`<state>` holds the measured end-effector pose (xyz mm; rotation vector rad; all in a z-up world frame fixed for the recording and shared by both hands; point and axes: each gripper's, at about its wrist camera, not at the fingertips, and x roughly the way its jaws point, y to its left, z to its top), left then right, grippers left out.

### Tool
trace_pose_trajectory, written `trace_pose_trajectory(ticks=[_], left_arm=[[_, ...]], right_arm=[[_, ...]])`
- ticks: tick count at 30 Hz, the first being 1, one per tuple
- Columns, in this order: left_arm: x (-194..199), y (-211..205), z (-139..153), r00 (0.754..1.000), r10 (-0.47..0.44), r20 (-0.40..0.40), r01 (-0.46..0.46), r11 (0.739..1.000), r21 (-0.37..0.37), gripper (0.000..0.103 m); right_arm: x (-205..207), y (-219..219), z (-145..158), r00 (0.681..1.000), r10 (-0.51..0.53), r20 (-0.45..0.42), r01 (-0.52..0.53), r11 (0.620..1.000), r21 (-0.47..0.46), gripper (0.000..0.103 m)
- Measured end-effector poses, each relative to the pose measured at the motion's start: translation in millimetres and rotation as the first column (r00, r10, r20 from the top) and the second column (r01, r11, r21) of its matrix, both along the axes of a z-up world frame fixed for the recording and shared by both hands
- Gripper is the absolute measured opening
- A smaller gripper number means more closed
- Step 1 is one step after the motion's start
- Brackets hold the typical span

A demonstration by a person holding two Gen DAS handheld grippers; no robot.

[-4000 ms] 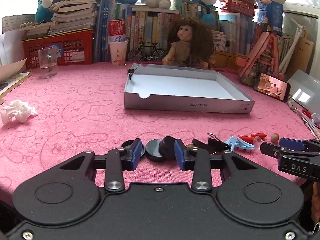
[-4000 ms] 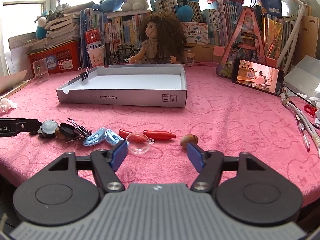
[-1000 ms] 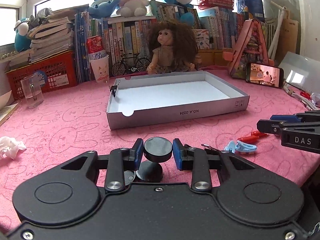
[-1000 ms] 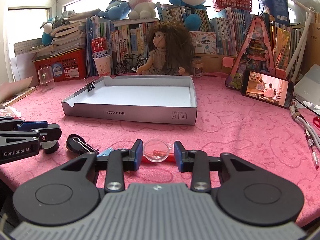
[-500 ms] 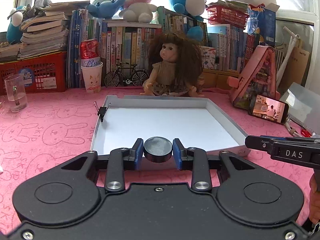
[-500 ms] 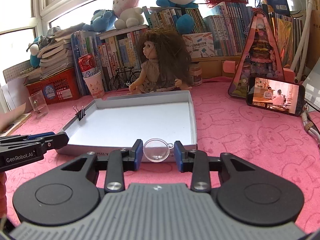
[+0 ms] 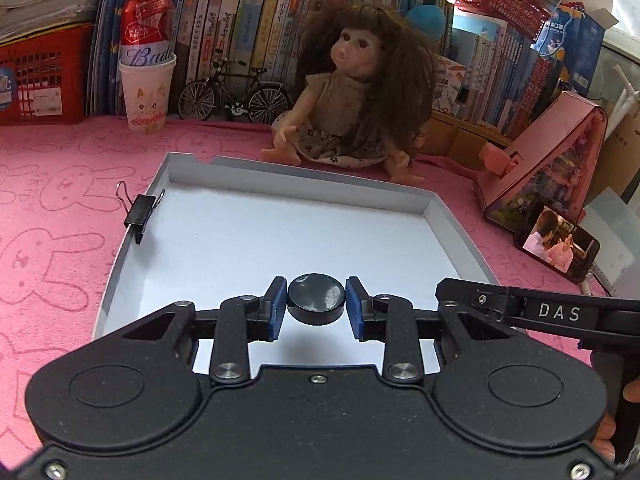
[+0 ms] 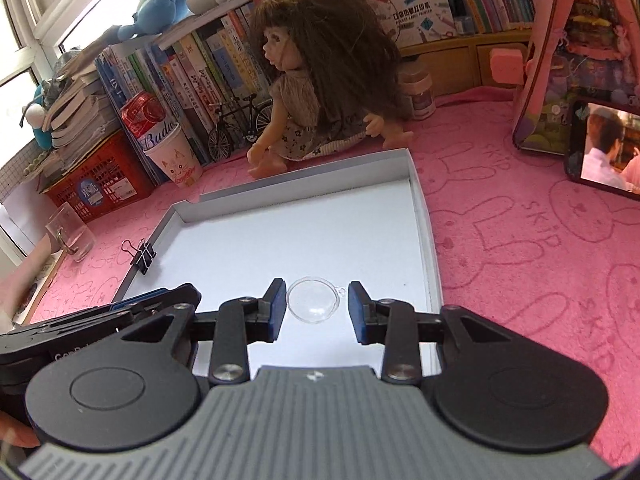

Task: Organize rigid objects
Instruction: 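Carry the black container and clear dome into the white tray with both grippers, then open both grippers to release the container and dome inside the tray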

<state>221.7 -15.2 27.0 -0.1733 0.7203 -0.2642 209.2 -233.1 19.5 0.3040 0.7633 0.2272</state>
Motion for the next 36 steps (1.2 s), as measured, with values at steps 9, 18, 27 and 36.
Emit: trace_pose_trajectory(ticks=[9, 18, 27, 36], left_arm=[[24.5, -6.4, -14.4, 1.0, 0.009, -0.011, -0.008, 0.999, 0.046, 0.03], [31.3, -9.6, -21.5, 1.0, 0.013, -0.011, -0.013, 0.997, 0.07, 0.03], [30.0, -15.6, -24.8, 1.0, 0.013, -0.001, -0.012, 0.995, 0.096, 0.03], [16.9, -6.1, -10.0, 0.999, 0.03, 0.033, -0.033, 0.996, 0.086, 0.044]], right_arm=[[22.9, 9.4, -11.1, 1.0, -0.011, -0.026, 0.009, 0.998, -0.066, 0.039], [31.5, 14.1, -12.9, 1.0, -0.01, -0.013, 0.008, 0.993, -0.118, 0.039], [33.4, 16.9, -17.0, 1.0, -0.005, -0.016, 0.003, 0.992, -0.124, 0.041], [18.8, 16.5, -5.3, 0.999, 0.038, 0.037, -0.032, 0.99, -0.138, 0.072]])
